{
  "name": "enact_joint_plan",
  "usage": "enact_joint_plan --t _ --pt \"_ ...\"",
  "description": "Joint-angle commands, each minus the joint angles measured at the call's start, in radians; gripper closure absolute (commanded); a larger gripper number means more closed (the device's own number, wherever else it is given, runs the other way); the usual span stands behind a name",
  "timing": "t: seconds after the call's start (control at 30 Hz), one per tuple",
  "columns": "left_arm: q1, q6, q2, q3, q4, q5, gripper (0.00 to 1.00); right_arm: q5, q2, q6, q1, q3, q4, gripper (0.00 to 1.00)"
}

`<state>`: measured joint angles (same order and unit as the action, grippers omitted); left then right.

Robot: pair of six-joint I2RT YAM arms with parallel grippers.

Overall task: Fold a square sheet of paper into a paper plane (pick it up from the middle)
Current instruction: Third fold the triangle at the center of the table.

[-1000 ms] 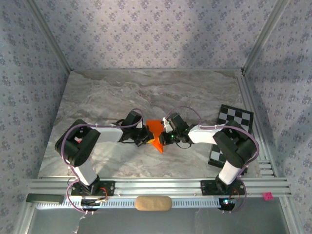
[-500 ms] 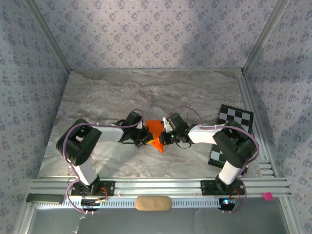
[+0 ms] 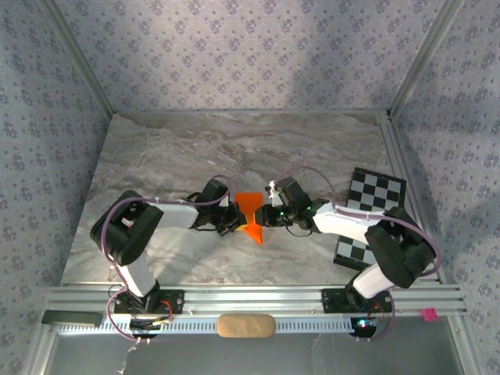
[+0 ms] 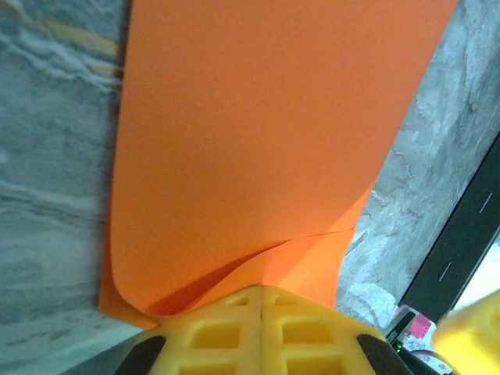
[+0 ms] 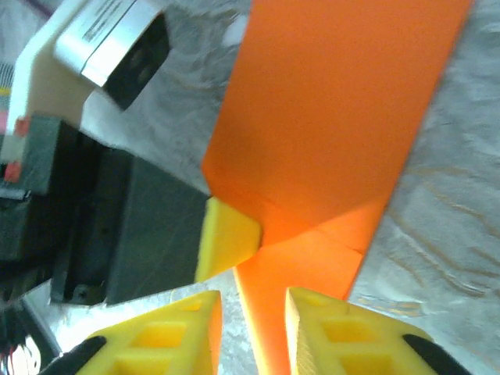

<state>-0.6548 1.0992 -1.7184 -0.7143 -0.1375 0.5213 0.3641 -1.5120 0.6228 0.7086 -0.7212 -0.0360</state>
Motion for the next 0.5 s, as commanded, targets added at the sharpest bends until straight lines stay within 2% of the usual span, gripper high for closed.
enact_joint_plan --t 0.0,0.17,0.47 --pt "-0.005 -0.02 -0.02 0.029 0.054 -0.044 1.0 0.101 -0.031 0.04 0.039 -0.009 0.014 0.87" --pt "-0.006 -0.022 -0.02 0.028 0.057 -0.044 1.0 0.098 -0.09 0.039 0.062 -0.034 0.032 0.97" --pt "-0.006 -0.025 -0.023 0.024 0.061 -0.044 1.0 0.114 -0.151 0.013 0.086 -0.096 0.081 0.99"
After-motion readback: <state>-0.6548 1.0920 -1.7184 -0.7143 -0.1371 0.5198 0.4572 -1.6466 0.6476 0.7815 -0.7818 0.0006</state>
